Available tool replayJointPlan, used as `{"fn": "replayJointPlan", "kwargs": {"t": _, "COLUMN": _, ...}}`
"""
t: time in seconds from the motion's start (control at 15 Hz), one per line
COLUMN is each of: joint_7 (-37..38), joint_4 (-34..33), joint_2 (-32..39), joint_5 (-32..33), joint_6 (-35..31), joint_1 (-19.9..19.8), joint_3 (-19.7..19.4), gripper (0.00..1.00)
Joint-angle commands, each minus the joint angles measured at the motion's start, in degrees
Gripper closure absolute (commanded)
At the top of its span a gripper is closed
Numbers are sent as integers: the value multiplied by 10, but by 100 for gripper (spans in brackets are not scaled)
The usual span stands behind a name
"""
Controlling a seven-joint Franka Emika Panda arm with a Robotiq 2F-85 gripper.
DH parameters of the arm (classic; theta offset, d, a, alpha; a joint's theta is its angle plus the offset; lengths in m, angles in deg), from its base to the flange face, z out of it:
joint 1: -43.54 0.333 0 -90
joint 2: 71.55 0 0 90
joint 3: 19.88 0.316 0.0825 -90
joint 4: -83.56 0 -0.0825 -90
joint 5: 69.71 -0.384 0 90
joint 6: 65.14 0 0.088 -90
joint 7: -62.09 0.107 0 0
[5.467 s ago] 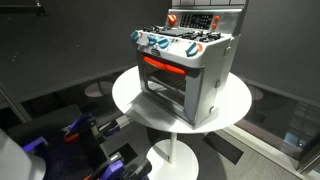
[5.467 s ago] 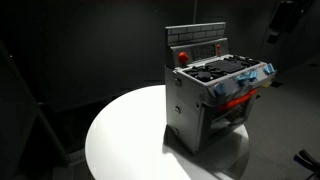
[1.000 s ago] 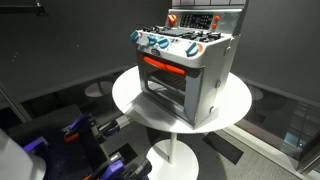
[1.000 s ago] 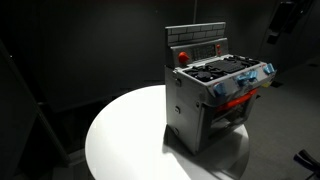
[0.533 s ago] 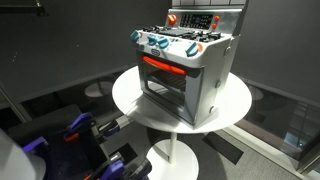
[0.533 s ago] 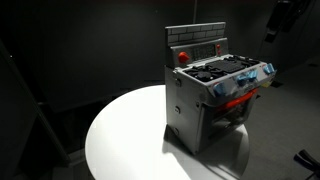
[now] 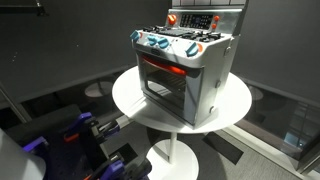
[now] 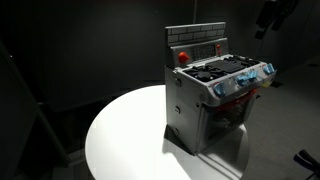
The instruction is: Press a microwave oven button on the stove
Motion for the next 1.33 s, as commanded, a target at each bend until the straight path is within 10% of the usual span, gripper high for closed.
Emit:
{"fn": "replayJointPlan", "kwargs": {"t": 0.0, "joint_7": 9, "joint_4": -33, "joint_2": 34, "joint_5": 13, "joint_6": -18, "joint_1": -1, "joint_3": -10, "gripper": 0}}
{"fn": "replayJointPlan", "kwargs": {"t": 1.27, "joint_7": 10, "joint_4": -164, "joint_2": 186, "joint_5": 49, "joint_6": -98, "joint_1": -8, "joint_3": -62, "gripper": 0}}
